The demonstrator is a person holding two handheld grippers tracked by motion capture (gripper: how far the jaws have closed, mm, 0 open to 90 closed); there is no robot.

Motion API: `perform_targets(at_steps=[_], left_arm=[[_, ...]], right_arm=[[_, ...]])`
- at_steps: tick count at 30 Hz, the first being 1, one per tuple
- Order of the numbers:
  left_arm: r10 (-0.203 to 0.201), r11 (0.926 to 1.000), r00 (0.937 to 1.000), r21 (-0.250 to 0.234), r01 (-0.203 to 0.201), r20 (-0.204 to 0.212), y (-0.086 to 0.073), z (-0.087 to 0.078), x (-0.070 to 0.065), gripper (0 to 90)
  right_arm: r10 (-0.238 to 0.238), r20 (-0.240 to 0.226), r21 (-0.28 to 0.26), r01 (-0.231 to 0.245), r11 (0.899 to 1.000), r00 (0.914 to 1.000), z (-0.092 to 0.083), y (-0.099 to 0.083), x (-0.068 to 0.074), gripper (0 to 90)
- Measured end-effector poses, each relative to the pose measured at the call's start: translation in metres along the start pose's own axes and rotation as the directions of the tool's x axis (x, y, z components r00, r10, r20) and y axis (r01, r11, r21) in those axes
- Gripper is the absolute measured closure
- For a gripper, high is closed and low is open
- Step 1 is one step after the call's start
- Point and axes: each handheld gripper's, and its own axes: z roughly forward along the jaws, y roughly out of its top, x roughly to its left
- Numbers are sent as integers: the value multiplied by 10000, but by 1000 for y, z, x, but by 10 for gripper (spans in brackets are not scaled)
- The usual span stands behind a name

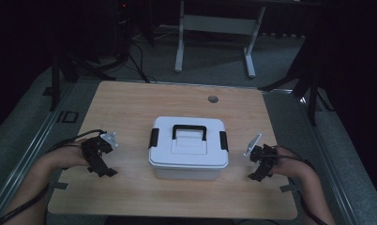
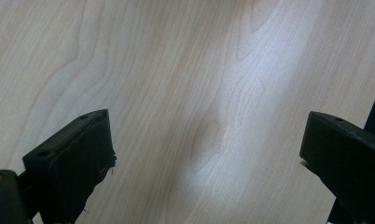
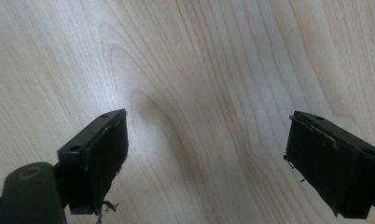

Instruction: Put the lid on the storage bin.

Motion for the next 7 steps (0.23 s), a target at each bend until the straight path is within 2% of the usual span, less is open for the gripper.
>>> perform_targets(at_steps=[2,7], left_arm=[[-62,9999,10000,-131,61,-28,-4,0,-1,20],[-239,9997,9997,-35,239,64,-13,4,-1,20]], right_arm=[[135,-18,1,-135,9999,9999,1,-4,0,125],[301,23,46,-301,9995,9995,3,-12,-1,126]])
